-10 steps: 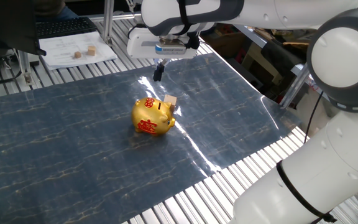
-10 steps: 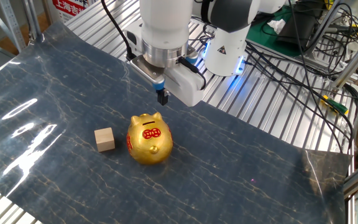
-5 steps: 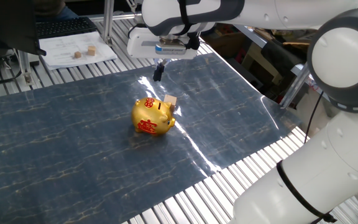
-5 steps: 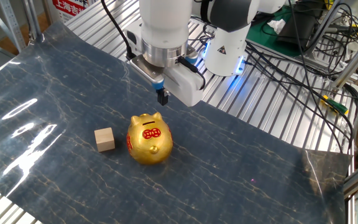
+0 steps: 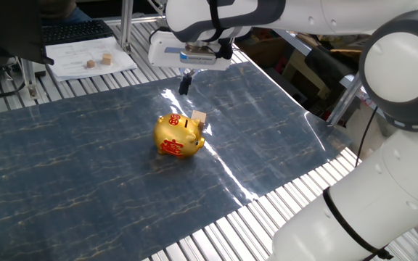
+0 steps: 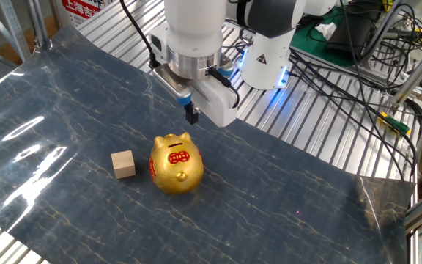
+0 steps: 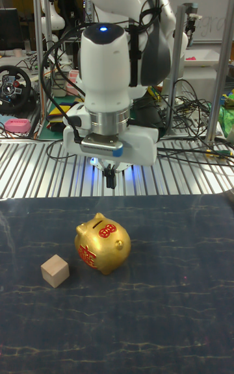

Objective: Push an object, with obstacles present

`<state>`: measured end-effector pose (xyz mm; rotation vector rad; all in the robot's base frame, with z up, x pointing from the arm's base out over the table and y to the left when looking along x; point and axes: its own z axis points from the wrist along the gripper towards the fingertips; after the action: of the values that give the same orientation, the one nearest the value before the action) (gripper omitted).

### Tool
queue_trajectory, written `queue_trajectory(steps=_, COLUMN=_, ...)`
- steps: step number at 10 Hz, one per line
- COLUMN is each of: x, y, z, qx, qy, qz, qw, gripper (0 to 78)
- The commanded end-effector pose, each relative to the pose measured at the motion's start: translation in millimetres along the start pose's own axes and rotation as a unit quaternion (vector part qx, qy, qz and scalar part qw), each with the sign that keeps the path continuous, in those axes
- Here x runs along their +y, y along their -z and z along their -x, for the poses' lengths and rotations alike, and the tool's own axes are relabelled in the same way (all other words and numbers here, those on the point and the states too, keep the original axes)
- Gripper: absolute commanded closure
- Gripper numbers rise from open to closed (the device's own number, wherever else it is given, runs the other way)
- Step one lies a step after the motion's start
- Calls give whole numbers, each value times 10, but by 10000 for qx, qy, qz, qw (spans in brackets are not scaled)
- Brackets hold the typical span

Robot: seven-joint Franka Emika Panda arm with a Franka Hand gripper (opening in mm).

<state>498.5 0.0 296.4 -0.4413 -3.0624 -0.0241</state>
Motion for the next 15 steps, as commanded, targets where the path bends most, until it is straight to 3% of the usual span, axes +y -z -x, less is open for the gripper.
queue_trajectory(steps=1, x=2, y=24, z=8, qx=-79, qy=221, qz=-127, qw=9996, gripper=776)
queue_trajectory(steps=5, x=2, y=24, z=8, qx=-73, qy=391, qz=-101, qw=9992, gripper=776)
queue_trajectory(steps=10, x=2, y=24, z=8, qx=50, qy=-125, qz=292, qw=9995, gripper=776)
queue_trajectory(steps=13, x=3, y=23, z=7, qx=28, qy=-117, qz=282, qw=9995, gripper=776)
queue_trajectory(steps=14, x=3, y=23, z=7, qx=-90, qy=-144, qz=303, qw=9994, gripper=776)
queue_trajectory(steps=15, x=3, y=23, z=7, qx=-111, qy=-178, qz=306, qw=9993, gripper=776)
